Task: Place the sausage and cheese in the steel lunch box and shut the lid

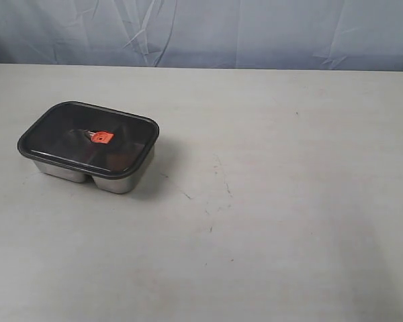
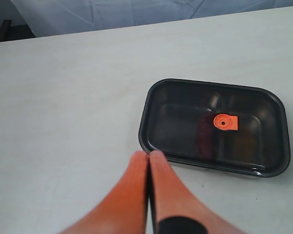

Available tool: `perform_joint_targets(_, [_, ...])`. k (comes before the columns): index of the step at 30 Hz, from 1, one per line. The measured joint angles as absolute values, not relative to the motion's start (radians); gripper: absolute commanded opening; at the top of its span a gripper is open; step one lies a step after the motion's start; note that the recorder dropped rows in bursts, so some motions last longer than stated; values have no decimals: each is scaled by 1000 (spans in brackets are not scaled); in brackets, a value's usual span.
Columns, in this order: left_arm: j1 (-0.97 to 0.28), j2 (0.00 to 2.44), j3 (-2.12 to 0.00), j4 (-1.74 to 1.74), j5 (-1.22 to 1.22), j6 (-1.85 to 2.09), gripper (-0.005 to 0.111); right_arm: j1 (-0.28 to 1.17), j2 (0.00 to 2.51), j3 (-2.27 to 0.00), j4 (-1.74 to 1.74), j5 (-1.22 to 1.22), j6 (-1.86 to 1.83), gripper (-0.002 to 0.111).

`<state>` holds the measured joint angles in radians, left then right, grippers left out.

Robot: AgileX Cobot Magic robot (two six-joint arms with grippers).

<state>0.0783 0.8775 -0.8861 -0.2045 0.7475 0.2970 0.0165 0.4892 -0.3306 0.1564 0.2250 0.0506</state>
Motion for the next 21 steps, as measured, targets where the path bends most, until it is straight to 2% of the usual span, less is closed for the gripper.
perform_joint_targets(21, [78,878,-886,-204,747,297,0,15,155,-34,114,265,52,-1])
